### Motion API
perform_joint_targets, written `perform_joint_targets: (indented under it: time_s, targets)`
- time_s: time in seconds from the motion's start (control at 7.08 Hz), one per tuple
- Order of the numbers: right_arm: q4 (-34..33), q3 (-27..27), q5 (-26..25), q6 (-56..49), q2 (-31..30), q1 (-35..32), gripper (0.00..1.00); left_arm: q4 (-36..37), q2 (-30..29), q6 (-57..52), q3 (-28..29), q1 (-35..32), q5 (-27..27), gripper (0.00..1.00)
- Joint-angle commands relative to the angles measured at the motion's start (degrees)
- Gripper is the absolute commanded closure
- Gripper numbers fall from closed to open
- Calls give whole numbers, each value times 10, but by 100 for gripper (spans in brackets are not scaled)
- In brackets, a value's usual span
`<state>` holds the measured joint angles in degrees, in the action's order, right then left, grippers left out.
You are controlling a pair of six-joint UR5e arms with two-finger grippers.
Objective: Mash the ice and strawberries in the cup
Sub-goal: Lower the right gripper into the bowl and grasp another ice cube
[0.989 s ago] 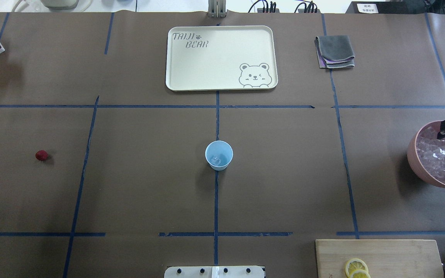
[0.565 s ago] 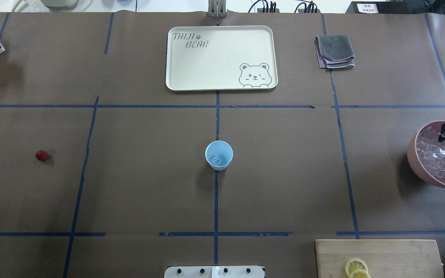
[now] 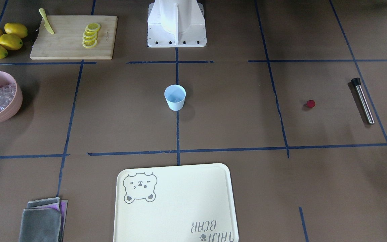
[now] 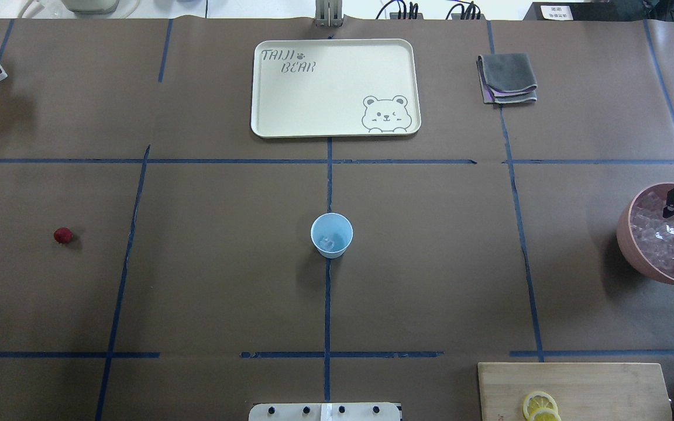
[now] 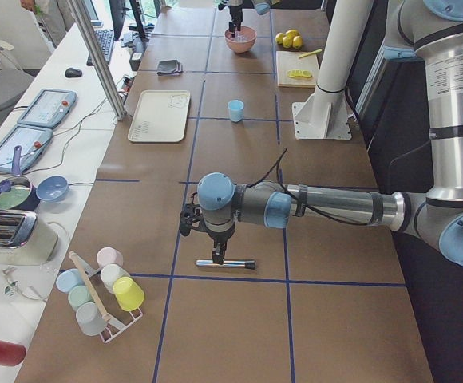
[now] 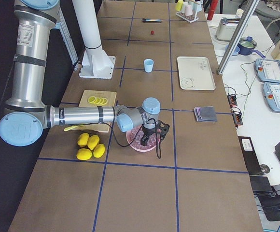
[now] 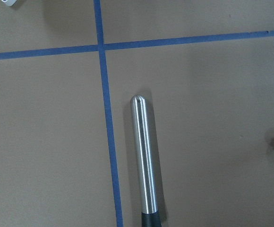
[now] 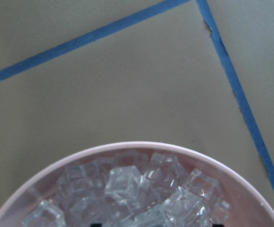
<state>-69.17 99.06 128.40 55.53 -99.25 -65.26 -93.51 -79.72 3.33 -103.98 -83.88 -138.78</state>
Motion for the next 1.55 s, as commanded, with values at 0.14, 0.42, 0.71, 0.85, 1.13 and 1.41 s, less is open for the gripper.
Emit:
perform_joint_targets:
  time_s: [0.14,0.42,0.71,0.85,1.13,1.41]
  targets:
    - [1,2,1,14,0,0,65,0,0,0,-2,-1,0,0]
    - [1,3,6,13,0,0,95,0,0,0,-1,-1,0,0]
    - [2,10,25,12,0,0,100,0,0,0,-1,-1,0,0]
    - [1,40,51,12,-4,-6,100,1,0,0,0,-1,0,0]
    - [-1,54,41,12,-3,-52,100,1,0,0,1,0,0,0]
    - [-6,100,34,18,7,-58,100,1,0,0,-1,-1,-5,0]
